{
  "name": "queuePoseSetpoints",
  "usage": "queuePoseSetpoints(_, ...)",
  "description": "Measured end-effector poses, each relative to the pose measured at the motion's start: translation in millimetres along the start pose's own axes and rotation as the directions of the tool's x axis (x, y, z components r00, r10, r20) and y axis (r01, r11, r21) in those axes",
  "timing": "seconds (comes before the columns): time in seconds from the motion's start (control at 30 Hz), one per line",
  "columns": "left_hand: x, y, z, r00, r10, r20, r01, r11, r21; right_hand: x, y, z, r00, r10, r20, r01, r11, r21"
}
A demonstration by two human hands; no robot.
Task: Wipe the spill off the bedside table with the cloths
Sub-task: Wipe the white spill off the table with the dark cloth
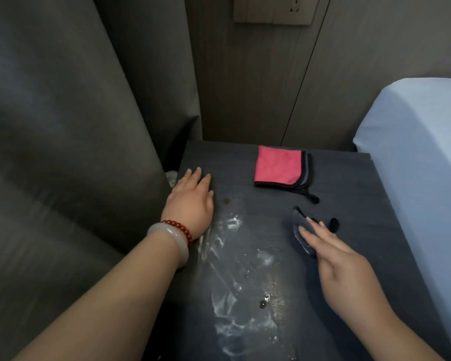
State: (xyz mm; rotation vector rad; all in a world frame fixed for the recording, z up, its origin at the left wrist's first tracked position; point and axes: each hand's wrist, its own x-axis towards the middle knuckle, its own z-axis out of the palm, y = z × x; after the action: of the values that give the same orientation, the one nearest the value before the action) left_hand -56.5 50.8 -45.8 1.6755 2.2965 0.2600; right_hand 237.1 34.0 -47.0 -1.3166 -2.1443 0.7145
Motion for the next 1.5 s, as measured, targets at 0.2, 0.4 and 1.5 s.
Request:
queuePoseSetpoints(0.2, -8, -3, 8, 0.995, 0.025, -0.1, -0.028, 0.999, -0.027, 125, -72, 23, 0.969, -0.249, 0.007, 0.249, 0.968, -0.026)
queuePoseSetpoints(0.4, -9, -4, 8, 0.991, 0.033, -0.133, -0.044, 0.996, -0.081, 253, -49, 102, 0.912, -0.132, 0.389, 0.199, 0.97, -0.137)
queuePoseSetpoints(1.5, -17, -5, 13, 0.939, -0.022, -0.342, -0.058, 0.973, -0.221, 256, -103, 142, 0.808, -0.16, 0.567, 0.335, 0.917, -0.218)
